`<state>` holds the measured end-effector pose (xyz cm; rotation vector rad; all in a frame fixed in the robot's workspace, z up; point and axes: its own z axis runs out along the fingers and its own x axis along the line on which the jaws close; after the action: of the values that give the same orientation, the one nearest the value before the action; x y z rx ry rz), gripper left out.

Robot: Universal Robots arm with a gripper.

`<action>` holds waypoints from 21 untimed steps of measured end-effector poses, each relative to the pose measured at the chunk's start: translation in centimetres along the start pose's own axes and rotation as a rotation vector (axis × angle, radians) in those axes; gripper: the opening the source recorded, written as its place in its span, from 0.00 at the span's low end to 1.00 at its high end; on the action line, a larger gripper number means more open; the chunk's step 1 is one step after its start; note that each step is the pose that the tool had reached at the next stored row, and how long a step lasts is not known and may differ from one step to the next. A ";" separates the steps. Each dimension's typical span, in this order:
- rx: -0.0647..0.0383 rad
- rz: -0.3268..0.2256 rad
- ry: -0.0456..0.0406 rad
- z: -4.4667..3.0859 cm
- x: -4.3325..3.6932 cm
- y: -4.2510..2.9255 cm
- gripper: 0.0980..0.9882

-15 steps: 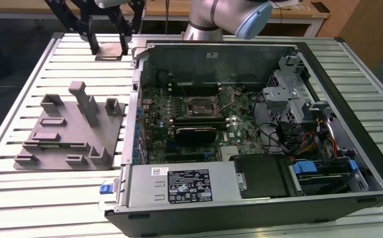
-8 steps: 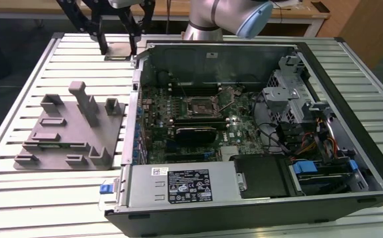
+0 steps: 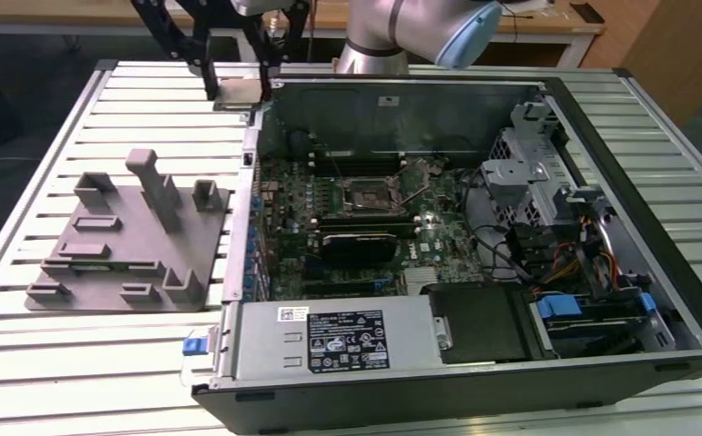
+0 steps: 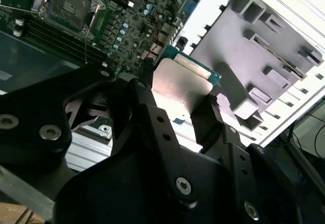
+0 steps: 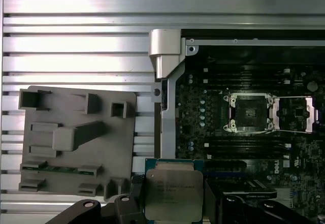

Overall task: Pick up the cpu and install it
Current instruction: 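Pick up the cpu and move it towards the insertion slot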

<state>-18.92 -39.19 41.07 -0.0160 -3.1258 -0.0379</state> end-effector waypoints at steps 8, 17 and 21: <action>0.000 0.000 0.0000 -0.03 -1.84 0.02 0.51; 0.000 0.000 0.0000 -0.06 -3.79 0.04 0.51; 0.000 0.000 0.0001 -0.08 -4.70 0.05 0.51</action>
<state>-14.22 -39.19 41.08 -0.0161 -3.1257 -0.0377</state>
